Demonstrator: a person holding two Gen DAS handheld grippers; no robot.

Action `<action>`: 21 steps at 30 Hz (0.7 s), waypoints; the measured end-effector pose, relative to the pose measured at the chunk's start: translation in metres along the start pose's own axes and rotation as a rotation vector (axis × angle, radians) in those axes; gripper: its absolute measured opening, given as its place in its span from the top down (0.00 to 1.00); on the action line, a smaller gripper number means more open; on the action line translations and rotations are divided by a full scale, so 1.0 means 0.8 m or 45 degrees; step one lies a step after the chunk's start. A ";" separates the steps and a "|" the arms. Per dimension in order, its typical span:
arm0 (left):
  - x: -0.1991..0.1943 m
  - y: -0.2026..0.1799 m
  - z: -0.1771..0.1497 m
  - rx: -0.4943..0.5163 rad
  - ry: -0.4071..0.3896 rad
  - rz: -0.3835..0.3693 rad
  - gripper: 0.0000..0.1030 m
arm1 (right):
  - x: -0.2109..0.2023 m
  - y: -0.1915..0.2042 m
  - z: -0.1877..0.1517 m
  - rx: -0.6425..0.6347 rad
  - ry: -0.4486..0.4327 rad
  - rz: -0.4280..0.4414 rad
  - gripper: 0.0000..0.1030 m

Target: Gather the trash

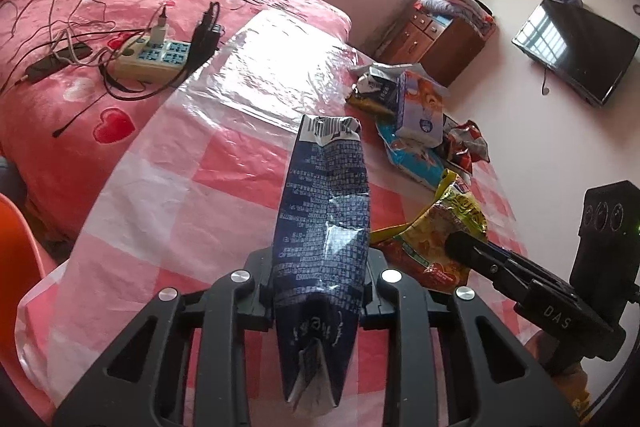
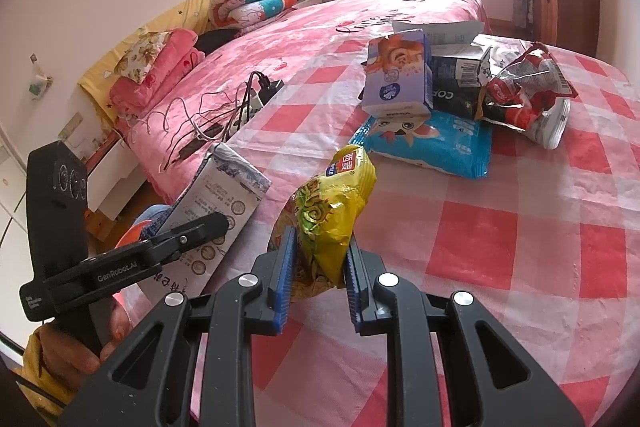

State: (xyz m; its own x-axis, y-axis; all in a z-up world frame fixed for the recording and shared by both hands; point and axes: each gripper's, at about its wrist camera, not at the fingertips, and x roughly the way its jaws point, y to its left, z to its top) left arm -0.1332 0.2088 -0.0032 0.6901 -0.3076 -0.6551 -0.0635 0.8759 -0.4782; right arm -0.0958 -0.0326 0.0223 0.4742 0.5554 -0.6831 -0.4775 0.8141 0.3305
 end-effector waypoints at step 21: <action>-0.125 0.116 0.000 -0.190 -0.223 0.172 0.72 | 0.040 0.136 0.017 -0.166 0.111 0.272 0.77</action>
State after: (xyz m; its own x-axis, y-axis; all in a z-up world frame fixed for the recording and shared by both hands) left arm -0.2080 0.3211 0.0183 0.7814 -0.1112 -0.6140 -0.2603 0.8362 -0.4827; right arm -0.1225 0.0760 0.0454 0.2898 0.6912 -0.6620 -0.6539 0.6481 0.3904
